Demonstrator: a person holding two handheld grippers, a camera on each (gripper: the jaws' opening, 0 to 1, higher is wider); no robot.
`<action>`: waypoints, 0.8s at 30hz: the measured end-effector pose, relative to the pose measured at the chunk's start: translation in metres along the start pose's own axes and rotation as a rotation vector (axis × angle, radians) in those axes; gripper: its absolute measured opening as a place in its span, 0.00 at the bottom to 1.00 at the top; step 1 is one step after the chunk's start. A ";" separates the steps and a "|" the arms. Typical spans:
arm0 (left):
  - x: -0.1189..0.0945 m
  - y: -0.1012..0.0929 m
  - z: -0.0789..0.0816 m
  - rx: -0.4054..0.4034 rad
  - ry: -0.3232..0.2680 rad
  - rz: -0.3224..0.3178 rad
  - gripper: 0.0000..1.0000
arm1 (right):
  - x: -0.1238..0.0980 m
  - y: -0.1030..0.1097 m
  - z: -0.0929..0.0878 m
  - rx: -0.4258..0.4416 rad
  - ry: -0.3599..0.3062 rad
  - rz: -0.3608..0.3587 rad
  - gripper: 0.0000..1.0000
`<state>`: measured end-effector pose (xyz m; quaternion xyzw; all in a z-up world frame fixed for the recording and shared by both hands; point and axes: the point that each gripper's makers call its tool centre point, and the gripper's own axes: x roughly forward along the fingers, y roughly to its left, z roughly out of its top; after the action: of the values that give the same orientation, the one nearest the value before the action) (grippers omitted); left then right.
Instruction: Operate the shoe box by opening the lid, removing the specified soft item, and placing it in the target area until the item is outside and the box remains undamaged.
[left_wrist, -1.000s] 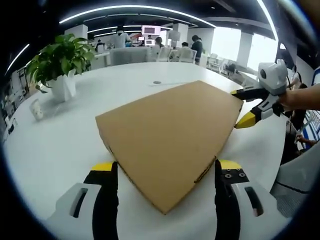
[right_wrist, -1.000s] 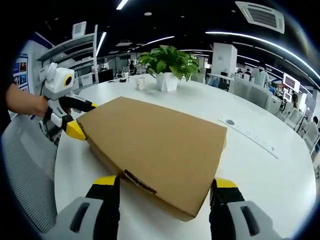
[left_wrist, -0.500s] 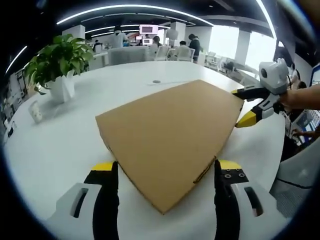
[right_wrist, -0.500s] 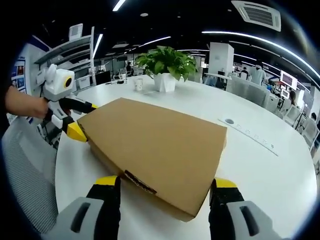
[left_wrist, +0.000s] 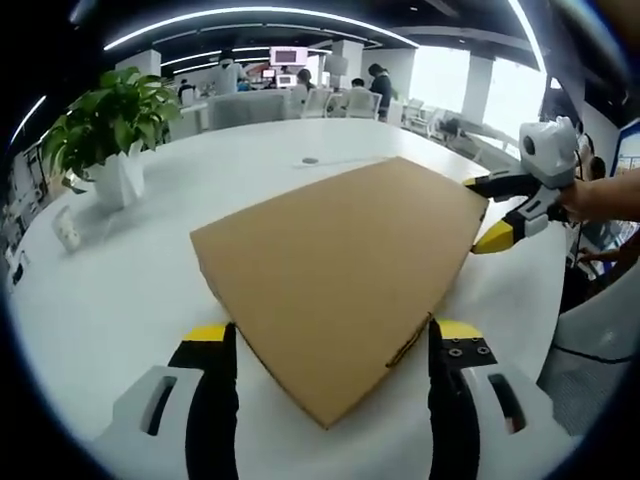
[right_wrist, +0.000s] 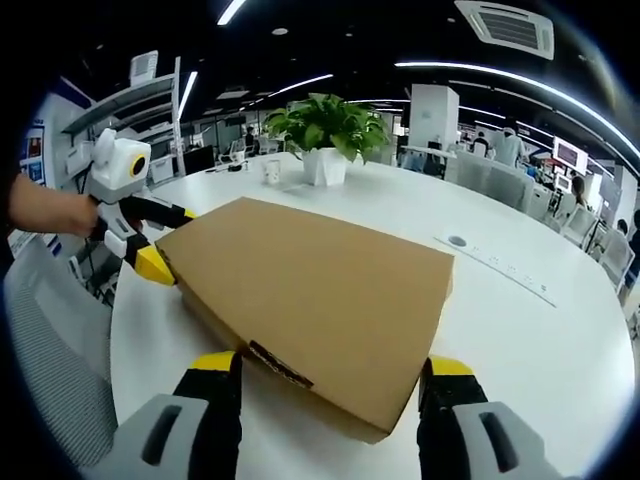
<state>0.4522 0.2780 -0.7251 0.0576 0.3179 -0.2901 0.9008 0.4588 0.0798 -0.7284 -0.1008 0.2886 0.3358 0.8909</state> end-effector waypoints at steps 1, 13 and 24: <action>0.000 0.001 0.000 0.003 0.003 -0.002 0.77 | 0.000 0.001 0.000 0.002 0.000 -0.002 0.69; -0.002 0.010 -0.002 0.028 0.016 -0.023 0.77 | 0.003 0.011 0.002 0.026 0.000 -0.031 0.69; -0.006 0.021 -0.005 0.050 0.035 -0.041 0.77 | 0.006 0.023 0.004 0.047 0.001 -0.056 0.69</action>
<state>0.4572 0.2993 -0.7272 0.0788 0.3272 -0.3153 0.8873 0.4495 0.1019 -0.7281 -0.0879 0.2940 0.3039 0.9019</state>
